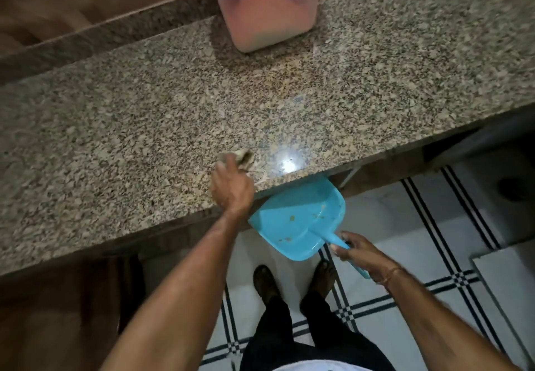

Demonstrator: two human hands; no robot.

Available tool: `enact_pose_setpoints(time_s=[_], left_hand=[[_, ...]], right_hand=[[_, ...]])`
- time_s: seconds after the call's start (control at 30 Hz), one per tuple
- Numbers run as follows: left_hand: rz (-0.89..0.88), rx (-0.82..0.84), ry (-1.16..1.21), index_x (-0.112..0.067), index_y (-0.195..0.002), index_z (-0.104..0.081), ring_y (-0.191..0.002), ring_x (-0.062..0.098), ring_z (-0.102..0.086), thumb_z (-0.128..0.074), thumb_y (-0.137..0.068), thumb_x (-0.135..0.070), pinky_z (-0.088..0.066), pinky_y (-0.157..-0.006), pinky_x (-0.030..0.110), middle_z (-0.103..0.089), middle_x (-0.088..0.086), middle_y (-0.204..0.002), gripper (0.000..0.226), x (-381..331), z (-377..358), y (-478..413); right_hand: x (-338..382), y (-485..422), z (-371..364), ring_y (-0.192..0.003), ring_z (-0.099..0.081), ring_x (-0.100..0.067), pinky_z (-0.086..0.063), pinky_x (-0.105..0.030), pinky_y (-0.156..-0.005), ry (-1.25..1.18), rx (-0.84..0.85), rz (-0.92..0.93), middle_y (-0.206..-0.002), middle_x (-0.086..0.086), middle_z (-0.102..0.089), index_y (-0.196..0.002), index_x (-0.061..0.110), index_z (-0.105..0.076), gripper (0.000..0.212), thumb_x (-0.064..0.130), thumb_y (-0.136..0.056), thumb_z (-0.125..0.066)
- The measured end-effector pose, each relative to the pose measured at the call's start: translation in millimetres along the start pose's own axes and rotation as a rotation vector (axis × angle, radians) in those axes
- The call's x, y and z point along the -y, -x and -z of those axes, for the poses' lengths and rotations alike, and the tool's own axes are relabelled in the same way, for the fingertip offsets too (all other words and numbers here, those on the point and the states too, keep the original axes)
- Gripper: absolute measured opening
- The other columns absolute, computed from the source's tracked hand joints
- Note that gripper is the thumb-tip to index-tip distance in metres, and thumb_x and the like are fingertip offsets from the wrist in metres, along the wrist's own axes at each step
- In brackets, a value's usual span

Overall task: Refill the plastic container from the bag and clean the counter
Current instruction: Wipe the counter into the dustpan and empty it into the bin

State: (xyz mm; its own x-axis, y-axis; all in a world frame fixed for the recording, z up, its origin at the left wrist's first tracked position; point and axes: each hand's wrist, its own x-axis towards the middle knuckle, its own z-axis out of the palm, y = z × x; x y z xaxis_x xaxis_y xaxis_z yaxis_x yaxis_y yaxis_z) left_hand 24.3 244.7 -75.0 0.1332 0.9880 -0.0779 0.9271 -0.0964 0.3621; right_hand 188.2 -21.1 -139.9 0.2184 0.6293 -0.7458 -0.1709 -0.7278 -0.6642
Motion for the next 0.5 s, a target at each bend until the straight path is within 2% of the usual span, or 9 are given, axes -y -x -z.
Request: enact_pose_setpoints(time_s=[0.13, 0.23, 0.3, 0.37, 0.43, 0.5], left_hand=[[-0.052, 0.047, 0.079, -0.027, -0.128, -0.044, -0.085, 0.02, -0.058, -0.052, -0.099, -0.012, -0.057, -0.068, 0.037, -0.054, 0.004, -0.105, 0.033, -27, -9, 0], [0.045, -0.027, 0.04, -0.029, -0.128, -0.042, -0.079, 0.021, -0.058, -0.056, -0.099, -0.018, -0.054, -0.056, 0.032, -0.051, 0.009, -0.107, 0.033, 9, 9, -15], [0.131, -0.095, -0.05, -0.025, -0.128, -0.044, -0.079, 0.023, -0.057, -0.059, -0.099, -0.024, -0.046, -0.054, 0.03, -0.052, 0.013, -0.109, 0.033, 49, 31, -25], [0.21, -0.126, -0.152, -0.022, -0.128, -0.045, -0.085, 0.029, -0.057, -0.061, -0.098, -0.027, -0.042, -0.062, 0.034, -0.053, 0.02, -0.112, 0.034, 88, 53, -33], [0.277, -0.154, -0.228, -0.019, -0.129, -0.045, -0.098, 0.04, -0.056, -0.064, -0.096, -0.025, -0.047, -0.075, 0.045, -0.051, 0.026, -0.117, 0.038, 117, 70, -38], [0.334, -0.151, -0.289, -0.015, -0.131, -0.046, -0.11, 0.047, -0.054, -0.066, -0.093, -0.018, -0.047, -0.09, 0.057, -0.049, 0.03, -0.124, 0.044, 137, 73, -42]], right_hand=[[0, -1, 2, -0.086, -0.061, -0.013, -0.052, -0.019, -0.071, 0.033, 0.046, 0.015, -0.093, -0.003, -0.066, -0.114, 0.008, -0.068, 0.019, 0.016, -0.096, -0.067], [1, -1, 7, -0.084, -0.061, -0.011, -0.051, -0.019, -0.072, 0.026, 0.05, 0.031, -0.091, 0.0, -0.066, -0.112, 0.01, -0.069, 0.016, 0.015, -0.096, -0.067], [0, -1, 12, -0.083, -0.06, -0.01, -0.05, -0.02, -0.073, 0.013, 0.048, 0.032, -0.09, 0.001, -0.065, -0.109, 0.011, -0.068, 0.013, 0.015, -0.097, -0.067], [-2, 0, 16, -0.082, -0.058, -0.011, -0.049, -0.022, -0.073, -0.004, 0.036, 0.027, -0.089, 0.0, -0.063, -0.107, 0.011, -0.067, 0.01, 0.014, -0.097, -0.066], [-6, 0, 20, -0.08, -0.057, -0.011, -0.048, -0.021, -0.071, -0.025, 0.023, 0.023, -0.085, 0.001, -0.061, -0.099, 0.014, -0.066, 0.003, 0.012, -0.097, -0.067], [-8, 0, 23, -0.076, -0.056, -0.009, -0.048, -0.019, -0.07, -0.039, 0.013, 0.022, -0.078, 0.006, -0.06, -0.089, 0.018, -0.064, 0.01, 0.011, -0.096, -0.067]])
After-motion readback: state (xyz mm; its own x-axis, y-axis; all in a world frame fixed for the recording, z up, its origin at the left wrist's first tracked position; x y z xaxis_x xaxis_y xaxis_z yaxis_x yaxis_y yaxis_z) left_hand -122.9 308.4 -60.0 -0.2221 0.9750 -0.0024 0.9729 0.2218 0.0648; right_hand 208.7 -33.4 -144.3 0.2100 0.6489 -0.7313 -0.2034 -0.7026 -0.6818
